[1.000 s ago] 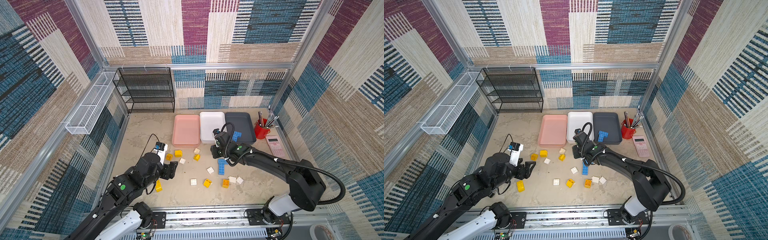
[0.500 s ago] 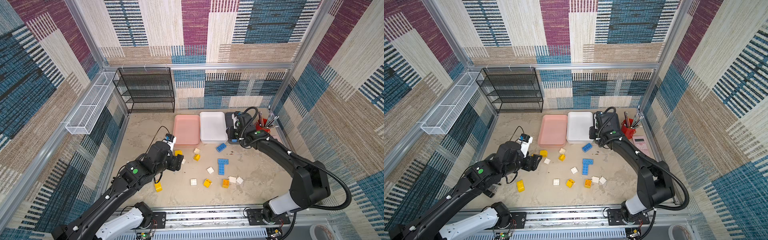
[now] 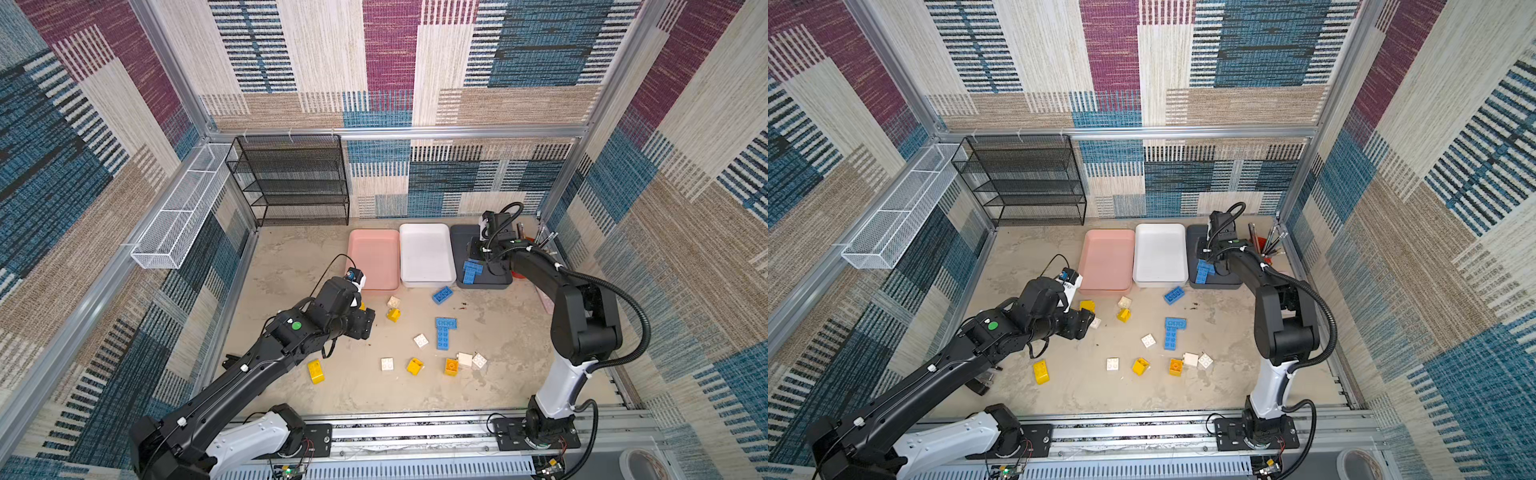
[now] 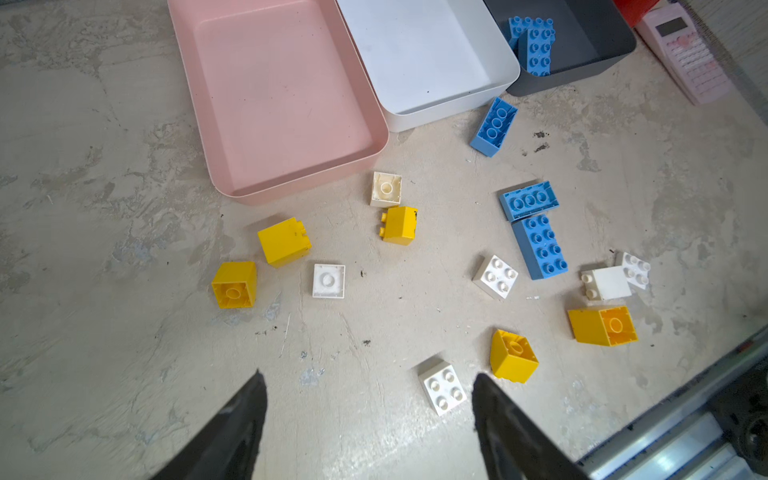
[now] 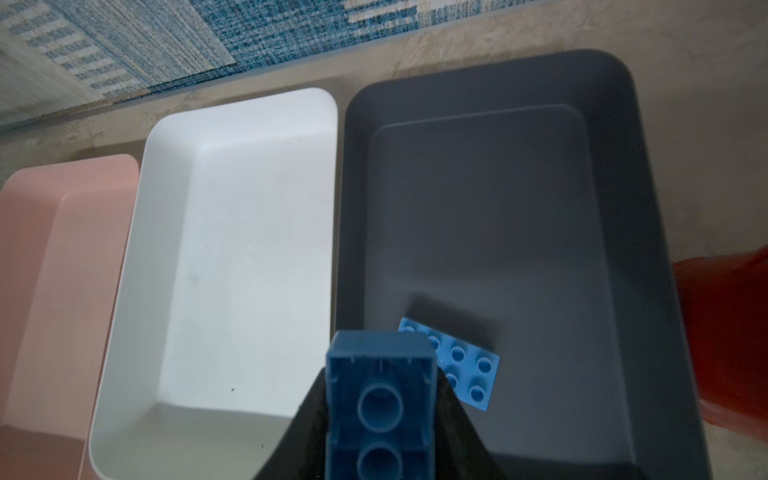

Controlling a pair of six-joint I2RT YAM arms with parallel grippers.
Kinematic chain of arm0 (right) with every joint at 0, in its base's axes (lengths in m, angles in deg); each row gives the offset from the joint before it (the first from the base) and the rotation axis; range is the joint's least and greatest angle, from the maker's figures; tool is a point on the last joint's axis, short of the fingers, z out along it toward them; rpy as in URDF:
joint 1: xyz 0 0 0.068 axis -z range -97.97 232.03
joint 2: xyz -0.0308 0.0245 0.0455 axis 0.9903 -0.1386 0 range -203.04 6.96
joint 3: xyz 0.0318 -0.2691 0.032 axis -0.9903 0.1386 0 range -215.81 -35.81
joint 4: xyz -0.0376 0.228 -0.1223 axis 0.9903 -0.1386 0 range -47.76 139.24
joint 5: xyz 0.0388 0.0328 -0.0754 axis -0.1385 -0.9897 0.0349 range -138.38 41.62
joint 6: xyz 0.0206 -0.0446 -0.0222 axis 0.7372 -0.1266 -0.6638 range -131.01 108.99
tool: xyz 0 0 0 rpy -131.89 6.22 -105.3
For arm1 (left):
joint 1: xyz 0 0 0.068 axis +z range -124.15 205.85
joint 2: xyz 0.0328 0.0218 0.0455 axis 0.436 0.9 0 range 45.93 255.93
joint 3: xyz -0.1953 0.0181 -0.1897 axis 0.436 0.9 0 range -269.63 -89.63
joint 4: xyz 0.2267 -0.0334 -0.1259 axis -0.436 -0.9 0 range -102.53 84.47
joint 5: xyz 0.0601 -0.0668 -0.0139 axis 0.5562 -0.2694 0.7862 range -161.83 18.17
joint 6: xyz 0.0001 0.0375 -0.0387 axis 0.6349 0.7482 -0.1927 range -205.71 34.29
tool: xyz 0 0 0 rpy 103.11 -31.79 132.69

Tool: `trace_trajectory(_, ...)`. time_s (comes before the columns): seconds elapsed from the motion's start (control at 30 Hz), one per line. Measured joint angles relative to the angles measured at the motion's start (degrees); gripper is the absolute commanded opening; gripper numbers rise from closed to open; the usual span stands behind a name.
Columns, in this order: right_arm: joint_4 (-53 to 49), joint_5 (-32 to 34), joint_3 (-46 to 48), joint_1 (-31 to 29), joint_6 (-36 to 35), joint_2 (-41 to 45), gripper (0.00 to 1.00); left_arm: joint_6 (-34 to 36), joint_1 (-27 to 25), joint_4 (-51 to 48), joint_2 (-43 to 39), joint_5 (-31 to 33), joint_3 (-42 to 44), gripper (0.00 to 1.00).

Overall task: Sort the legos into containers by color
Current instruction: 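Carry the blue brick with the right gripper into the grey tray and release, then reach the left gripper to a blue 2x4 brick and grasp it while the right withdraws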

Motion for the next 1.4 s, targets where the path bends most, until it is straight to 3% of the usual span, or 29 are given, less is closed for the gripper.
trace_trajectory(0.1, 0.3, -0.3, -1.7, 0.3, 0.0, -2.0, 0.33, 0.7, 0.1, 0.0, 0.5, 0.0, 0.0, 0.79)
trace_trajectory(0.33, 1.2, -1.6, -3.1, 1.1, 0.4, -2.7, 0.80, 1.4, -0.3, -1.8, 4.0, 0.0, -3.7, 0.76)
trace_trajectory(0.47, 1.4, -2.5, -1.4, 1.2, 0.2, -0.5, 0.91, 1.3, -2.1, -3.9, 6.4, 1.0, -6.3, 0.77)
trace_trajectory(0.77, 5.2, -3.4, 10.0, 1.2, 0.3, 14.9, 0.99, -1.4, -6.6, -5.6, 7.0, 2.8, -7.6, 0.74)
trace_trajectory(1.07, 16.7, -9.5, 33.9, 1.2, 3.5, 39.2, 0.99, -8.0, -10.6, -4.3, 8.3, 3.1, -6.9, 0.70)
trace_trajectory(1.27, 23.9, -16.9, 44.7, 1.1, 7.5, 46.1, 0.99, -11.7, -14.5, -0.8, 13.1, 4.0, -6.9, 0.64)
trace_trajectory(1.4, 27.2, -18.0, 50.8, 1.1, 9.1, 47.8, 0.99, -13.7, -17.1, 1.4, 18.3, 4.3, -7.8, 0.61)
